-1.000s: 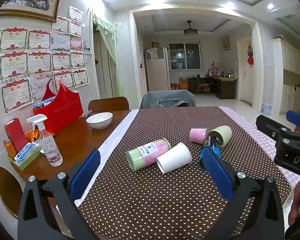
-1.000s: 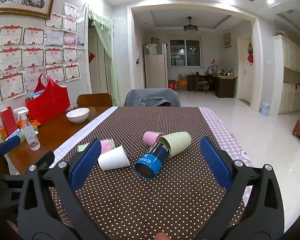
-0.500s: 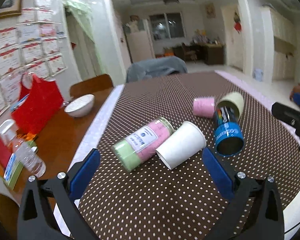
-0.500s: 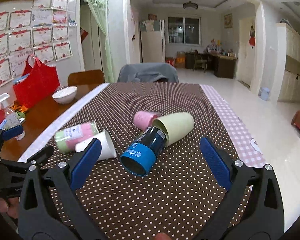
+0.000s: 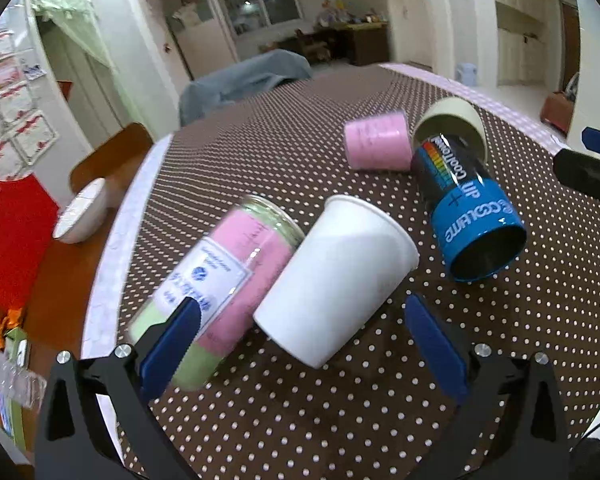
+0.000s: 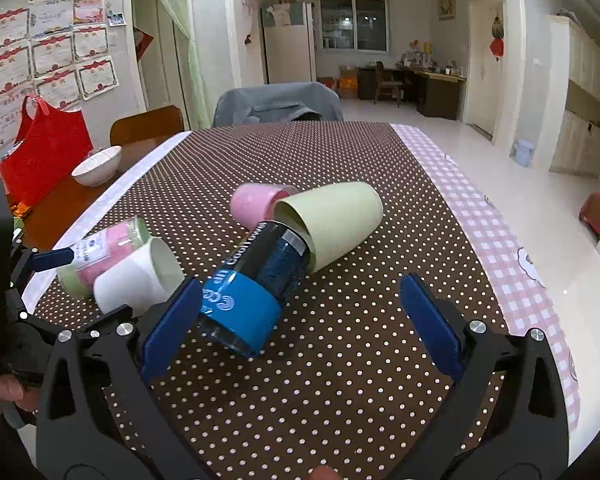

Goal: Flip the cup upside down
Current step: 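Move the left tool toward the white paper cup and close on it, then lift the white paper cup with the left tool and carry it toward the right tool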

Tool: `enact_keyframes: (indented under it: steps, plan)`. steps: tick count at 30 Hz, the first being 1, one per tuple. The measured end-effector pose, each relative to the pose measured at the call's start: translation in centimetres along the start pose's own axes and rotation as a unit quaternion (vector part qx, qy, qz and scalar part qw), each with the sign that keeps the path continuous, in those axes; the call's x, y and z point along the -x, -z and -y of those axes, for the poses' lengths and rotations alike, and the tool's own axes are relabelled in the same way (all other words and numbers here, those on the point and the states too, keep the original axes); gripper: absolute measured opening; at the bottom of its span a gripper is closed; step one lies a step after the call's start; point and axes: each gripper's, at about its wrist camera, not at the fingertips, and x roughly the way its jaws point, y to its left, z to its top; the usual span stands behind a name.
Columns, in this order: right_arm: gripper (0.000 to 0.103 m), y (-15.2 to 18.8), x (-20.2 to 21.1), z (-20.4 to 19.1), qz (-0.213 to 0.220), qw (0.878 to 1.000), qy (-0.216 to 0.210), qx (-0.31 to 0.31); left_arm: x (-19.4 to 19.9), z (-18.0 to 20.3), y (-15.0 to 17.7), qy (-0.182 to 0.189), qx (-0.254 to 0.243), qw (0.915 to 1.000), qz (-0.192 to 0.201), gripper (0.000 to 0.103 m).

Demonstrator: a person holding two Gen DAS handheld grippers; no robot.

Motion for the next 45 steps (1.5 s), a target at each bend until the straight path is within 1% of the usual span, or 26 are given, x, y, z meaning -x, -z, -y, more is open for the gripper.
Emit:
enact_keyframes:
  steps: [2, 7, 10, 12, 14, 16, 17, 18, 19, 21, 23, 25, 29, 35, 38, 45]
  plan:
    - [0.097, 0.0, -0.6, 0.3, -0.006, 1.000, 0.001, -0.005, -0.8, -0.2, -0.1, 0.017, -0.007, 0.9998, -0.010, 0.100]
    - [0.097, 0.1, -1.7, 0.9, -0.016, 1.000, 0.004, -0.015, -2.6, -0.3, -0.7, 0.038, -0.036, 0.9983, -0.026, 0.100]
    - [0.097, 0.2, -2.4, 1.2, -0.022, 1.000, 0.006, -0.020, -3.9, -0.5, -0.9, 0.056, -0.048, 0.9964, -0.041, 0.100]
    - [0.097, 0.2, -2.7, 1.3, -0.024, 0.999, 0.008, -0.022, -4.5, -0.5, -1.0, 0.055, -0.058, 0.9954, -0.052, 0.100]
    - [0.097, 0.2, -2.9, 1.4, -0.026, 0.999, 0.009, -0.024, -4.8, -0.2, -1.0, 0.061, -0.077, 0.9937, -0.054, 0.100]
    - [0.097, 0.3, -3.0, 1.5, -0.028, 0.999, 0.010, -0.027, -4.8, 0.2, -1.0, 0.058, -0.094, 0.9923, -0.055, 0.099]
    - [0.097, 0.3, -3.0, 1.5, -0.028, 0.999, 0.011, -0.027, -4.8, 0.4, -1.0, 0.060, -0.104, 0.9914, -0.053, 0.098]
    - [0.097, 0.4, -3.0, 1.5, -0.028, 0.999, 0.010, -0.028, -4.9, 0.5, -1.1, 0.062, -0.108, 0.9908, -0.053, 0.090]
    - [0.097, 0.4, -2.9, 1.5, -0.028, 0.999, 0.010, -0.029, -5.0, 0.6, -1.1, 0.063, -0.109, 0.9904, -0.057, 0.076]
    - [0.097, 0.6, -2.7, 1.4, -0.026, 0.999, 0.010, -0.028, -5.4, 0.5, -1.2, 0.056, -0.106, 0.9908, -0.063, 0.067]
    - [0.097, 0.7, -2.4, 1.4, -0.025, 0.999, 0.009, -0.028, -5.3, 0.2, -1.2, 0.059, -0.098, 0.9917, -0.060, 0.064]
    - [0.097, 0.9, -2.0, 1.5, -0.022, 0.999, 0.009, -0.029, -5.4, 0.0, -1.2, 0.052, -0.092, 0.9927, -0.057, 0.062]
    - [0.097, 1.1, -1.2, 1.7, -0.017, 0.999, 0.011, -0.032, -5.3, -0.5, -1.1, 0.049, -0.070, 0.9950, -0.051, 0.061]
    - [0.097, 1.7, 0.1, 2.0, -0.009, 0.999, 0.012, -0.034, -3.6, -0.6, -0.7, 0.042, -0.041, 0.9977, -0.034, 0.061]
    - [0.097, 1.9, 0.9, 2.2, -0.004, 0.999, 0.012, -0.035, -1.8, -0.3, -0.4, 0.039, -0.033, 0.9985, -0.021, 0.061]
    - [0.097, 2.4, 3.1, 2.6, 0.015, 0.999, 0.008, -0.035, 2.2, 1.4, 0.3, 0.040, -0.034, 0.9986, 0.005, 0.061]
